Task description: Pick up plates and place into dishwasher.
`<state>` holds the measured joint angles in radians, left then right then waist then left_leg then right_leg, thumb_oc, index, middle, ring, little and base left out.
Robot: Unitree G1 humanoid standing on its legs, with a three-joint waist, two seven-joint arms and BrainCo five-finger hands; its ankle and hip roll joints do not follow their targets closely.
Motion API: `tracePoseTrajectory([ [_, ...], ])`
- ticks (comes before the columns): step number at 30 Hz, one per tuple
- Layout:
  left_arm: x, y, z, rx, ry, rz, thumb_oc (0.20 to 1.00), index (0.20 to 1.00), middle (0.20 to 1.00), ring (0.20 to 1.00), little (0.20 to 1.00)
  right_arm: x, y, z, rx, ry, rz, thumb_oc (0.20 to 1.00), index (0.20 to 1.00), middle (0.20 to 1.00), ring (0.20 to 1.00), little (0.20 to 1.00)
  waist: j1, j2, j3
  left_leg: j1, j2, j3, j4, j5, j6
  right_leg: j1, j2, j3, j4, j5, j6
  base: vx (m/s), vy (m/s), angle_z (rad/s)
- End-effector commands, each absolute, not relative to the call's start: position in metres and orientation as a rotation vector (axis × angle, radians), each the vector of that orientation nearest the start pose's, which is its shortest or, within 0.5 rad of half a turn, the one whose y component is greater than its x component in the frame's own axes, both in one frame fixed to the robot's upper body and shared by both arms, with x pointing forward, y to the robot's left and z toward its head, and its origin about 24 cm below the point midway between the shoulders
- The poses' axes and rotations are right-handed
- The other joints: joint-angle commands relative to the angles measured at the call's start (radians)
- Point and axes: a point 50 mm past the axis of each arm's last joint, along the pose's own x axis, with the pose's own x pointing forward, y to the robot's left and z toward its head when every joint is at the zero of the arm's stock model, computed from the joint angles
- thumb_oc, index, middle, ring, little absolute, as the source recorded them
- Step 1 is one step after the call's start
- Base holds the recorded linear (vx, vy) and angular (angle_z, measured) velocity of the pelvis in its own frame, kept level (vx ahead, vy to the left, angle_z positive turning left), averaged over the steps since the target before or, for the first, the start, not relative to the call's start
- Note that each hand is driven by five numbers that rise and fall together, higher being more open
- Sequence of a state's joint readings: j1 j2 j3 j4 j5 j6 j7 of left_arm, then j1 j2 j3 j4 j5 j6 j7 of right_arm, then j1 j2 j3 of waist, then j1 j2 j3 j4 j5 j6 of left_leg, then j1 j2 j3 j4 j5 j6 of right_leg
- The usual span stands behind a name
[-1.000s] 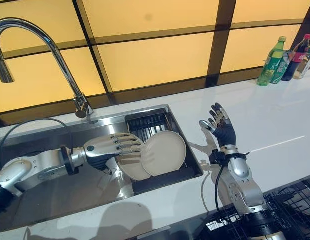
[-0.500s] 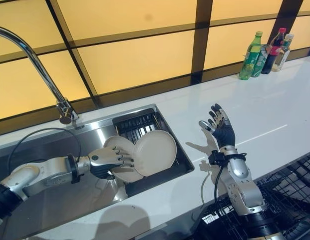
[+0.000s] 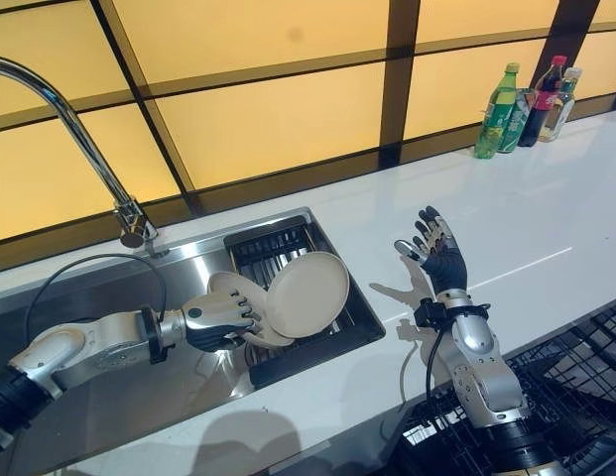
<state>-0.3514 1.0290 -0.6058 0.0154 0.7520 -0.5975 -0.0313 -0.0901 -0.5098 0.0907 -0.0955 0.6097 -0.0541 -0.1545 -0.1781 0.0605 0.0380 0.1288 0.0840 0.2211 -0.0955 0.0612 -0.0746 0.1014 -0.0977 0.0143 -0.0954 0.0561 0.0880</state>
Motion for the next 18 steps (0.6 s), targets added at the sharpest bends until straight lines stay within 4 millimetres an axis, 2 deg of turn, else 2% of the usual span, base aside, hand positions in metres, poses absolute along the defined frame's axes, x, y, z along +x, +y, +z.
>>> tracePoseTrajectory([
  [1, 0.269, 0.201, 0.119, 1.753, -0.547, -0.817, 0.2, 0.2, 0.2, 0.2, 0.2, 0.275, -0.211, 0.134, 0.115, -0.295, 0.033, 1.0, 1.0, 1.0, 1.0, 1.0, 0.021, -0.03, 0.027, 0.04, 0.015, 0.011, 0.008, -0.06, 0.025, -0.029, -0.062, -0.041, 0.011, 0.048, 0.076, 0.0, 0.0, 0.0],
  [9, 0.271, 0.204, 0.134, 1.803, -0.587, -0.798, 0.2, 0.2, 0.2, 0.2, 0.2, 0.277, -0.211, 0.138, 0.111, -0.301, 0.037, 1.0, 1.0, 1.0, 1.0, 1.0, 0.035, -0.03, 0.026, 0.042, 0.015, 0.001, 0.008, -0.058, 0.022, -0.019, -0.063, -0.057, 0.012, 0.046, 0.073, 0.0, 0.0, 0.0],
  [18, 0.264, 0.191, 0.165, 1.838, -0.546, -1.01, 0.2, 0.2, 0.2, 0.2, 0.2, 0.278, -0.212, 0.141, 0.11, -0.298, 0.04, 1.0, 1.0, 1.0, 1.0, 1.0, 0.045, -0.023, 0.018, 0.042, 0.014, -0.015, 0.008, -0.058, 0.019, -0.011, -0.065, -0.074, 0.012, 0.043, 0.074, 0.0, -0.001, 0.02],
])
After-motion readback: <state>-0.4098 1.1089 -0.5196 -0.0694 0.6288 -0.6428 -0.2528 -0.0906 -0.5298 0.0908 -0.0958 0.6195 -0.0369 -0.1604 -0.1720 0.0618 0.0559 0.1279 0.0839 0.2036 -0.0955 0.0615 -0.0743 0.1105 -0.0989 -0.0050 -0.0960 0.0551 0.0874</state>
